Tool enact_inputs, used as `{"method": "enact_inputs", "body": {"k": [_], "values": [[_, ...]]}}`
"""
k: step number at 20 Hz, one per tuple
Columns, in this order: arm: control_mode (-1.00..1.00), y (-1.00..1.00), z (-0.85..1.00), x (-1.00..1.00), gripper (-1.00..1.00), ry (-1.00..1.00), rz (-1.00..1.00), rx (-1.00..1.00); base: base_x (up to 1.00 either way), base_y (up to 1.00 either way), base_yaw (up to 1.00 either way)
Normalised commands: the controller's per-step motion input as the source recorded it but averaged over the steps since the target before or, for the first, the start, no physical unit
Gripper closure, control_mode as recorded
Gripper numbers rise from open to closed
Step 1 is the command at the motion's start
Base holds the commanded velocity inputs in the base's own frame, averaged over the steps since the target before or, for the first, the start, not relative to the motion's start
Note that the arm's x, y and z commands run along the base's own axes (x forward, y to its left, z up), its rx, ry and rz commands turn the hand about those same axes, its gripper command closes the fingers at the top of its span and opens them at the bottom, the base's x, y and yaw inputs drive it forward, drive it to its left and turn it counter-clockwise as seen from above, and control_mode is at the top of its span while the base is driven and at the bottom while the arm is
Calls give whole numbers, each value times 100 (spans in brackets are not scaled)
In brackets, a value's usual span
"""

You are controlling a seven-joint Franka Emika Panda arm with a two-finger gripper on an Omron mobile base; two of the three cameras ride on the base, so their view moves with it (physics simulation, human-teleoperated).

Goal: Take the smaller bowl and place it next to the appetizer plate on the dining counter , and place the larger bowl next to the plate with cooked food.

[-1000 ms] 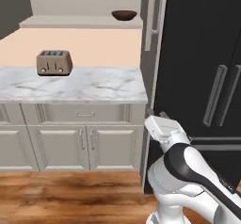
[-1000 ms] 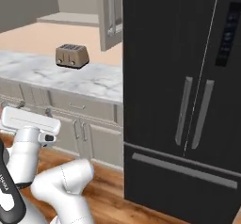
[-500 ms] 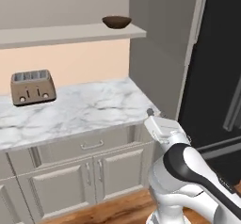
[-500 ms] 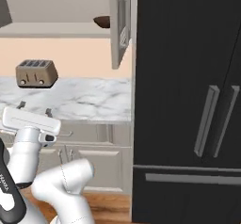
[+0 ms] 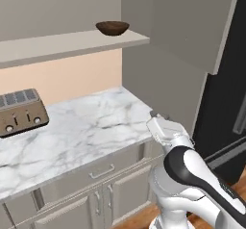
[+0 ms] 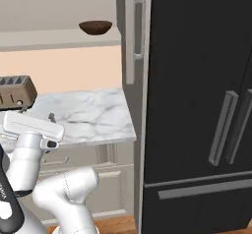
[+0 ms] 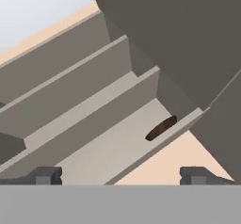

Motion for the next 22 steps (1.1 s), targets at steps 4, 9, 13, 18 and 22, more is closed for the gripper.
{"method": "enact_inputs", "body": {"k": [4,9,13,18,22], "values": [[100,0,0,0,-100,0,0,0,41,21,-30],[100,0,0,0,-100,0,0,0,39,8,-44],[100,0,0,0,-100,0,0,0,82,38,-27],[-100,5,0,9,-100,0,-7,-2,49,21,-21],[-100,25,0,54,-100,0,-39,-10,0,0,0]]}}
